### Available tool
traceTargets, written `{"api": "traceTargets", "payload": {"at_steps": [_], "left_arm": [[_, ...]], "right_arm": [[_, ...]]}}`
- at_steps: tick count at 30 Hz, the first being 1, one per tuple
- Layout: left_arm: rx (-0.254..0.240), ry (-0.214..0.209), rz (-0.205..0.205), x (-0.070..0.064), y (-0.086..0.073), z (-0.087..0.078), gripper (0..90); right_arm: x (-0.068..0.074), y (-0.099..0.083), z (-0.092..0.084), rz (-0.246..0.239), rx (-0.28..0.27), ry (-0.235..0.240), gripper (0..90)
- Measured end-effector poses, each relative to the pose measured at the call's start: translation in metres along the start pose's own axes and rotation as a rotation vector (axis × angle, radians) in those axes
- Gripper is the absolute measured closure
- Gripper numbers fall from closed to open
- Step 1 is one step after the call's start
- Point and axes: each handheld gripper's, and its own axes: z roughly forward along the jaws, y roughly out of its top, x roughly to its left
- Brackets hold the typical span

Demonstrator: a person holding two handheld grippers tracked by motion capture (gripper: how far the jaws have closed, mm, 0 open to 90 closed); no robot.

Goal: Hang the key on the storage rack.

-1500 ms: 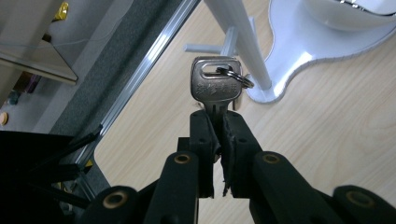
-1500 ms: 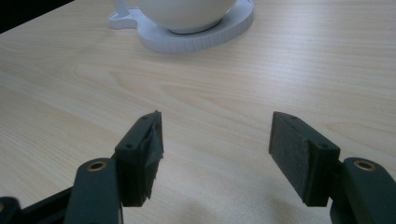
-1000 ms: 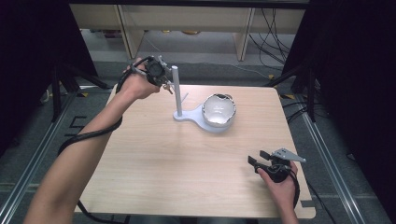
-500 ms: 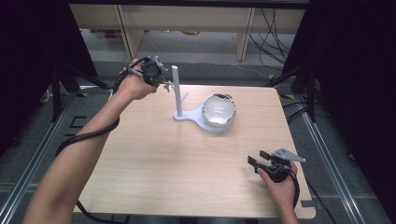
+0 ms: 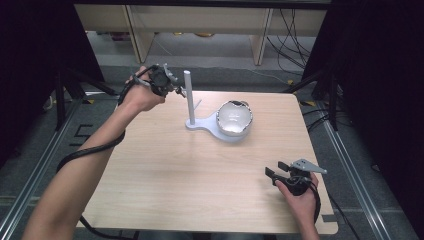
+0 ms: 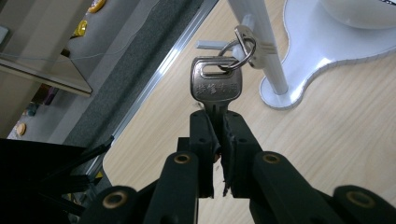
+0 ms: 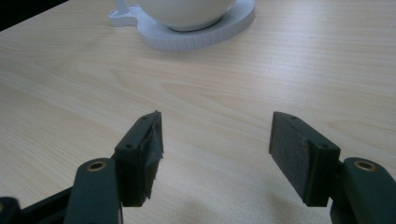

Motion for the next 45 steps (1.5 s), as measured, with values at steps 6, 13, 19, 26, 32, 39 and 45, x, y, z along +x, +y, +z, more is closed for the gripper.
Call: {"api": "traceTargets", "payload": {"at_steps": [6,13,19,26,32,39,45], "left_arm": [[0.008,-0.001,0.017,-0.008,0.0,-0.001,82.9],[0.021,0.0,0.016,-0.009,0.001,0.003,82.9],[0.018,0.005,0.021,-0.013,0.001,0.007,83.2],[0.009,-0.01,0.007,-0.014,-0.001,0.01,78.8],[-0.036,-0.061,-0.045,-0.016,-0.009,0.011,58.9],[-0.147,-0.108,-0.167,-0.021,-0.027,0.005,42.0],[-0.261,-0.117,-0.28,-0.03,-0.06,-0.006,34.8]], "right_arm": [[-0.001,0.0,0.002,-0.017,-0.014,-0.014,35.9],[0.001,0.0,0.001,-0.009,0.009,-0.025,35.9],[0.0,0.0,0.001,-0.005,-0.008,-0.016,35.9],[-0.002,0.0,0.001,-0.041,-0.007,-0.023,35.9],[0.0,0.0,0.001,-0.009,0.009,-0.027,35.9],[-0.001,0.0,0.0,-0.031,-0.013,-0.013,35.7],[-0.002,0.0,-0.001,-0.029,-0.016,-0.002,35.8]]}}
